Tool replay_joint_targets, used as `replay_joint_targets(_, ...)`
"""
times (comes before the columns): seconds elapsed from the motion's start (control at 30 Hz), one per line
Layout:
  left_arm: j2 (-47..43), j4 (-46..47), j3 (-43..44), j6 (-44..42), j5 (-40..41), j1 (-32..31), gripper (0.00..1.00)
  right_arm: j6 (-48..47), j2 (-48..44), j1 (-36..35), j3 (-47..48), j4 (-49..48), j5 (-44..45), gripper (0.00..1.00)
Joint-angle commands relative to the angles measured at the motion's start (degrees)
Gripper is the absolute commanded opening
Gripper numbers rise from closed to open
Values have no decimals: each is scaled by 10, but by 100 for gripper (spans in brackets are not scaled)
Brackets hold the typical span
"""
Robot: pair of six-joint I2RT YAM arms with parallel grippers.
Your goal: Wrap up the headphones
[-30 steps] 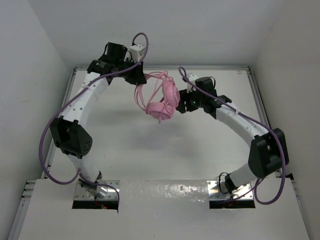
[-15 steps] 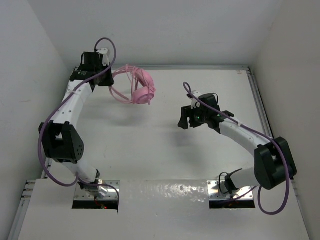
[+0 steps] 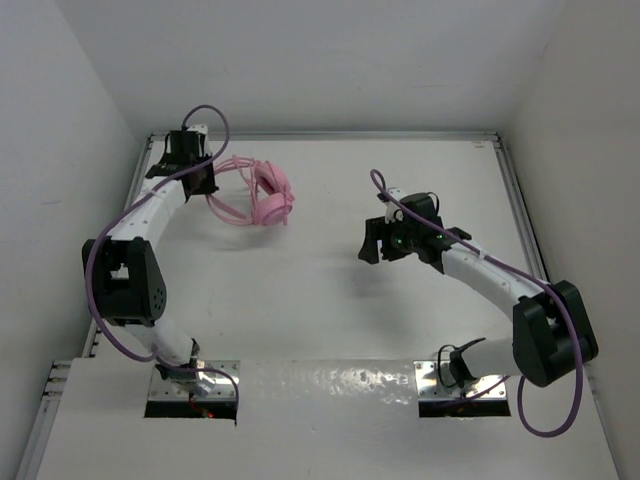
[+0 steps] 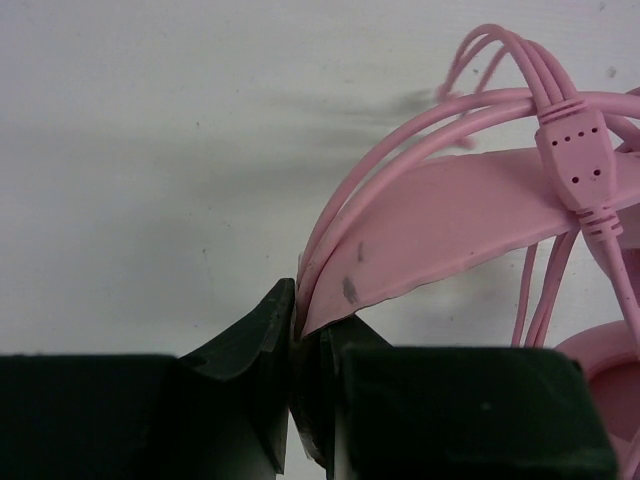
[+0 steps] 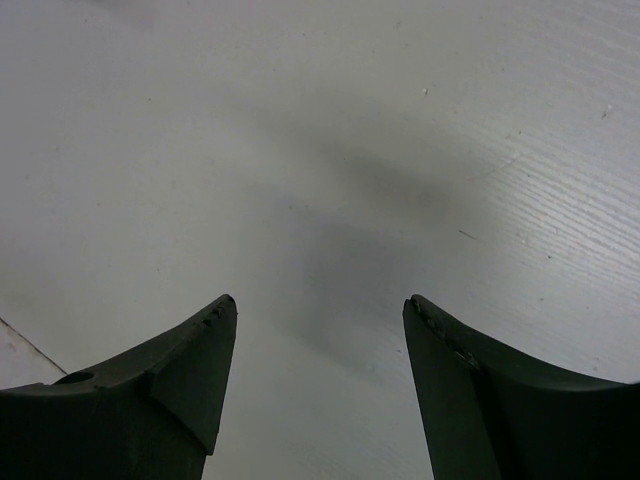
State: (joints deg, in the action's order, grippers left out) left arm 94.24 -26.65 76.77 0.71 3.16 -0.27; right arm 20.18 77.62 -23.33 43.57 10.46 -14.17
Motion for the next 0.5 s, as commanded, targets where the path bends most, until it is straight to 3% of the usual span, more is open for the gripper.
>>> replay_joint_targets(0.0,-35,86,-2,26,-15,27,0,8,-16,3,-2,-15,0,67)
replay_joint_targets(0.47,17,131,-16,51,-57,65,0,14,-15,3,4,5,7,67)
